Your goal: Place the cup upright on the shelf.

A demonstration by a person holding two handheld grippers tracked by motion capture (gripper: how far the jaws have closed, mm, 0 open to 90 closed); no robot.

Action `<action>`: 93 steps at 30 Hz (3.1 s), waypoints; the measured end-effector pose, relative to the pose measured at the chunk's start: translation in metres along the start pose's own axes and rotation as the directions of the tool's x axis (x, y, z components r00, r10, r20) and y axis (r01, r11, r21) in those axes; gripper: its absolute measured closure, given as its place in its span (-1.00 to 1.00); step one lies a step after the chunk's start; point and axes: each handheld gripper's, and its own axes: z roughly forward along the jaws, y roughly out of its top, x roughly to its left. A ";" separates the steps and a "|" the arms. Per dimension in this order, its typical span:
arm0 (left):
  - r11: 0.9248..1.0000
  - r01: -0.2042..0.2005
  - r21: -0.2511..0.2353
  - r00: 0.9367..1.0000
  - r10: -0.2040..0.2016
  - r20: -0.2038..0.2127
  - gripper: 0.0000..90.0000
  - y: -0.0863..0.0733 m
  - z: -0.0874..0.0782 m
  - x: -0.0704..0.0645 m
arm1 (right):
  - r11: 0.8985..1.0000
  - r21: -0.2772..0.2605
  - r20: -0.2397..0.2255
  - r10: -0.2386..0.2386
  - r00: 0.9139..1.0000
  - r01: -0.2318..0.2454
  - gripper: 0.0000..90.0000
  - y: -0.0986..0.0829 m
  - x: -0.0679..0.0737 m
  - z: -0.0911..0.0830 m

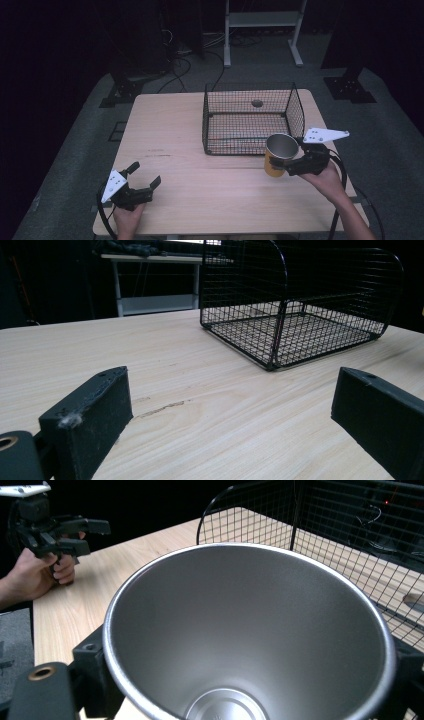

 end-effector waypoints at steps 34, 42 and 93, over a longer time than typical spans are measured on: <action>1.000 0.010 -0.008 1.000 -0.010 0.004 -0.95 0.000 0.000 0.001 | 1.000 0.014 -0.044 -0.027 0.999 0.028 -0.73 0.061 -0.022 0.008; 1.000 0.011 -0.008 1.000 -0.010 0.005 -0.95 0.000 0.000 0.001 | 0.999 0.024 -0.046 -0.024 0.999 0.025 -0.73 0.070 -0.030 0.011; 1.000 0.020 -0.014 1.000 -0.020 0.008 -0.95 0.000 -0.001 0.002 | 0.992 0.128 -0.069 0.021 0.997 -0.012 -0.73 0.101 -0.088 0.087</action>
